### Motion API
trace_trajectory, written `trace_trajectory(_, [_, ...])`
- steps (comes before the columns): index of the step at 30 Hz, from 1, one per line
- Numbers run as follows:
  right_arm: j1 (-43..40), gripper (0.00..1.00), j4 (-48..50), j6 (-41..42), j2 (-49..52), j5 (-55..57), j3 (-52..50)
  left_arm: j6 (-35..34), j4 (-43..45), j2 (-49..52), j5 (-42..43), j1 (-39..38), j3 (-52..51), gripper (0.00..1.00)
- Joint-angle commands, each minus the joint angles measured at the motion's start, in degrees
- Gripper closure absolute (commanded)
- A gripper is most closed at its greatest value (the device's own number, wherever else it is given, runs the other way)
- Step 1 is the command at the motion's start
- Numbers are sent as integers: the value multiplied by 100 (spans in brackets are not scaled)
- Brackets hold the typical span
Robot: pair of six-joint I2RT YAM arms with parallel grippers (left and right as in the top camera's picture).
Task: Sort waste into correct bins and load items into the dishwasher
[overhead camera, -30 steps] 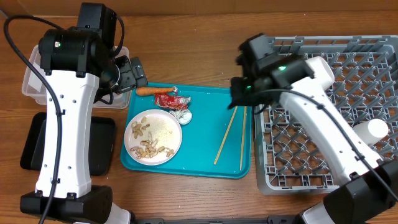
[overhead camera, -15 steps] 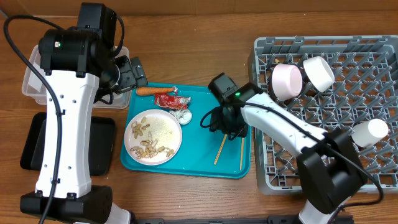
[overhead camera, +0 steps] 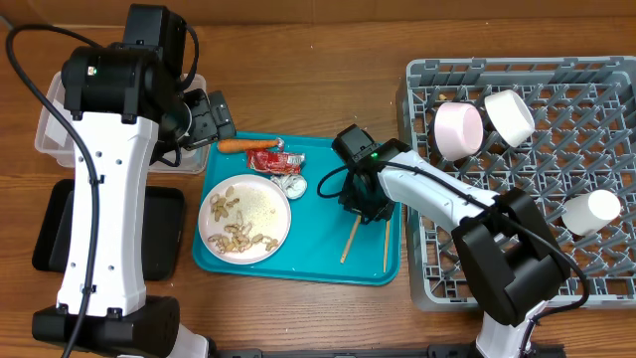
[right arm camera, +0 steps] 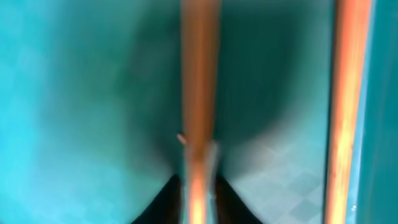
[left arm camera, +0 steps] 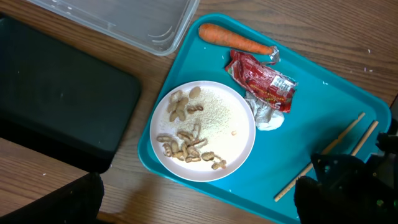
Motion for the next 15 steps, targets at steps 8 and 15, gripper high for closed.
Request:
trace_trajectory(8, [-31, 96, -55, -319, 28, -413, -42, -81, 20, 20, -11, -2, 46, 0])
trace_trajectory(15, [-24, 96, -184, -533, -254, -579, 57, -81, 20, 20, -11, -2, 46, 0])
